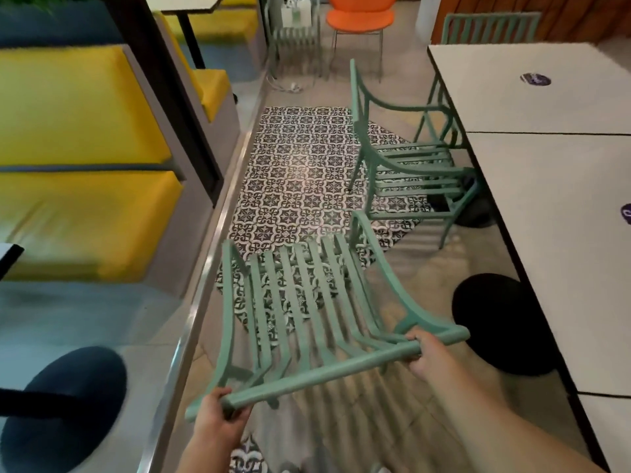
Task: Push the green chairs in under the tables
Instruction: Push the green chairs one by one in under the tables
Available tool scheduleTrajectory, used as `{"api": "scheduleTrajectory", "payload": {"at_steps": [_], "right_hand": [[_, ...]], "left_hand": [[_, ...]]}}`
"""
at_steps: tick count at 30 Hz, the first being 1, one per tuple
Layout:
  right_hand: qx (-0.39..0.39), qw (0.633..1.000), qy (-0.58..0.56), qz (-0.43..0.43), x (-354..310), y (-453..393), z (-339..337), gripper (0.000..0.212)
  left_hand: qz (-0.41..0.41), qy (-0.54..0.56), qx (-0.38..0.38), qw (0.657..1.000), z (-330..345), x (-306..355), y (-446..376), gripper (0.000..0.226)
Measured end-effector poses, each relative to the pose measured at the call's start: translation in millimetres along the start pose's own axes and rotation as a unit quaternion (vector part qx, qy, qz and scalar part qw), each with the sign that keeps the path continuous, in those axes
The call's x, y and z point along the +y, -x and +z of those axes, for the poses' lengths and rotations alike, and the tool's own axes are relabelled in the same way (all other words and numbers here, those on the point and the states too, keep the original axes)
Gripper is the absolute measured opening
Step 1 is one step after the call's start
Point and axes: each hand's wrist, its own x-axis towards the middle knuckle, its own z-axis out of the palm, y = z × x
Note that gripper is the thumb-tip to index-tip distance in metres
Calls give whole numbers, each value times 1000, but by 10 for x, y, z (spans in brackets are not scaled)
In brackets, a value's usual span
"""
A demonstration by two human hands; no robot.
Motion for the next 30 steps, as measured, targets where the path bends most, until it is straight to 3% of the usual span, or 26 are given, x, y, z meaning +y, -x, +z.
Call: {"api": "scheduleTrajectory", "payload": {"at_steps": [3, 6, 8, 11, 14, 16, 26, 30], "right_hand": [[18, 999, -34, -1, 143, 131, 13, 6], [31, 995, -88, -17, 288, 234, 62, 20], [33, 996, -80, -30, 357, 328, 73, 11], [-30, 982, -183, -38, 349, 458, 100, 25], [34, 975, -209, -69, 404, 426, 214, 25], [82, 963, -253, -33, 484, 275, 383, 18], [170, 922, -346, -36, 514, 102, 869, 12], [192, 899, -392, -21, 553, 123, 1026, 22]], "left_hand": [[3, -53, -6, 999, 93, 215, -43, 7], [-19, -111, -25, 993, 239, 468, -105, 11], [-28, -154, -44, 987, 376, 593, -147, 14], [-20, -197, -68, 978, 588, 737, -206, 18], [-25, -225, -78, 971, 801, 912, -254, 17], [-14, -253, -82, 964, 1014, 1068, -348, 16], [-11, -380, -89, 921, 1955, 1507, -518, 15], [-13, -444, -88, 892, 2313, 1676, -677, 18]]}}
